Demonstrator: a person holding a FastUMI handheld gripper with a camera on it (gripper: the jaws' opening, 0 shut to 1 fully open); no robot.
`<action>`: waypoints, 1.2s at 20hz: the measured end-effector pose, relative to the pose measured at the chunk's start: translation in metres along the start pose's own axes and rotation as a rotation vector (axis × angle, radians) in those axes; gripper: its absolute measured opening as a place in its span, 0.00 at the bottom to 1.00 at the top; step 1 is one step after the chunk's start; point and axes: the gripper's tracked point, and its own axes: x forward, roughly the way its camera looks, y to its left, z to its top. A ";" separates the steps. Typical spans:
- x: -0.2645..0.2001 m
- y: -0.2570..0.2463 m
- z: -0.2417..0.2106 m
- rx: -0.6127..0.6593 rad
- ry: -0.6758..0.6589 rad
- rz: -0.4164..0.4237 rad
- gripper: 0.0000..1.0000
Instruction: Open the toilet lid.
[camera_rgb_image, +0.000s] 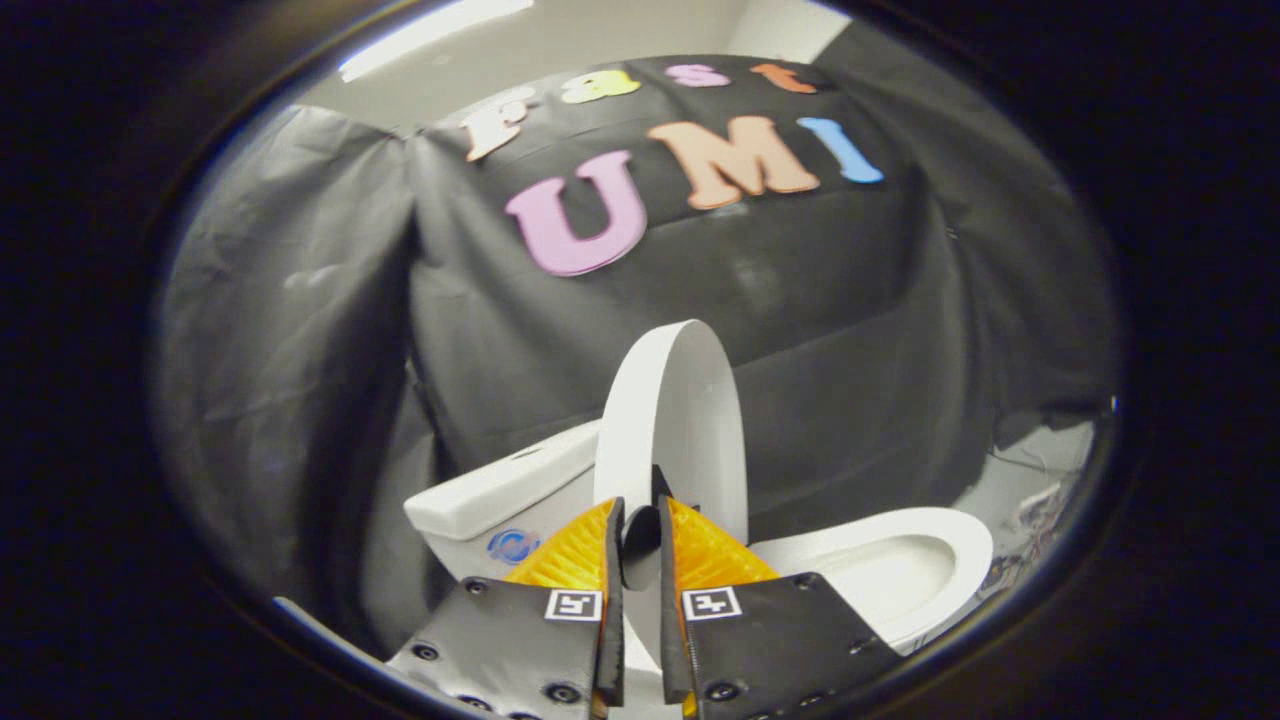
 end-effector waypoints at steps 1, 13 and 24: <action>0.002 0.010 -0.001 -0.015 0.008 0.032 0.15; 0.031 0.071 -0.025 -0.223 0.102 0.257 0.21; 0.000 0.074 0.015 -0.255 -0.006 0.283 0.86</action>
